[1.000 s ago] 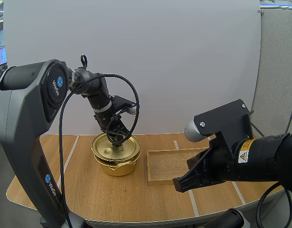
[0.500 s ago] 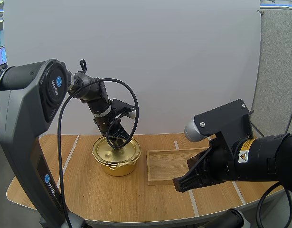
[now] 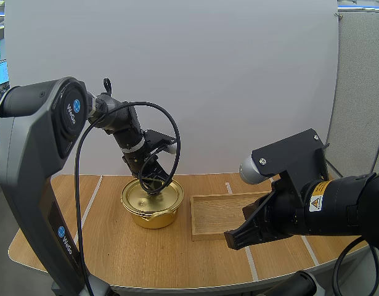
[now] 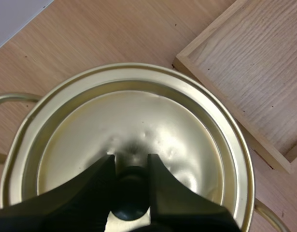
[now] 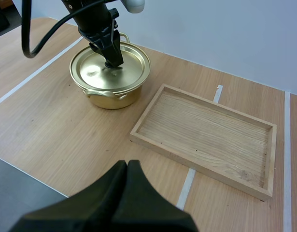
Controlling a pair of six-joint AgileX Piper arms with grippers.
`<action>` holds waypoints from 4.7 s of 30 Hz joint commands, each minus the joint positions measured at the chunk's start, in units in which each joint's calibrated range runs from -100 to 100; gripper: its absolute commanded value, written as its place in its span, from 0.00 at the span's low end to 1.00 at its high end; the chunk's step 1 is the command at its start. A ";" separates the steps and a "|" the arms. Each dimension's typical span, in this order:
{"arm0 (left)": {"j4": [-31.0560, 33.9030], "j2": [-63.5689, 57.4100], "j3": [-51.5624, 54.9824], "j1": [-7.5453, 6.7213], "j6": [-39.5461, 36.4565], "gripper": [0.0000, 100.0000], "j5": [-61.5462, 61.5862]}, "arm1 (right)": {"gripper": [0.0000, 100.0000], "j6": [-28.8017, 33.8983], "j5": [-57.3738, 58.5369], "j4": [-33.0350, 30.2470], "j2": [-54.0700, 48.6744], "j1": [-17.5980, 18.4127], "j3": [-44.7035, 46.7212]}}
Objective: Open the pot, put the pineapple inside, and close it
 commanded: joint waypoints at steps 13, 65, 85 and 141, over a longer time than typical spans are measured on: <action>-0.86 0.35 0.78 -0.13 0.97 0.57 3.64 | 0.00 -0.67 0.00 0.42 -0.58 -0.19 0.22; -0.40 -67.16 -8.88 -0.13 -5.92 1.00 23.62 | 0.00 -0.66 0.00 -0.40 -0.58 -0.19 0.22; 1.91 -90.52 12.44 -0.13 -9.43 0.68 23.62 | 0.00 -0.66 0.00 0.70 -0.58 -2.02 0.22; 7.68 -106.45 71.30 3.16 -24.78 0.00 -71.28 | 0.00 -7.69 -93.08 3.05 -8.51 -10.89 37.31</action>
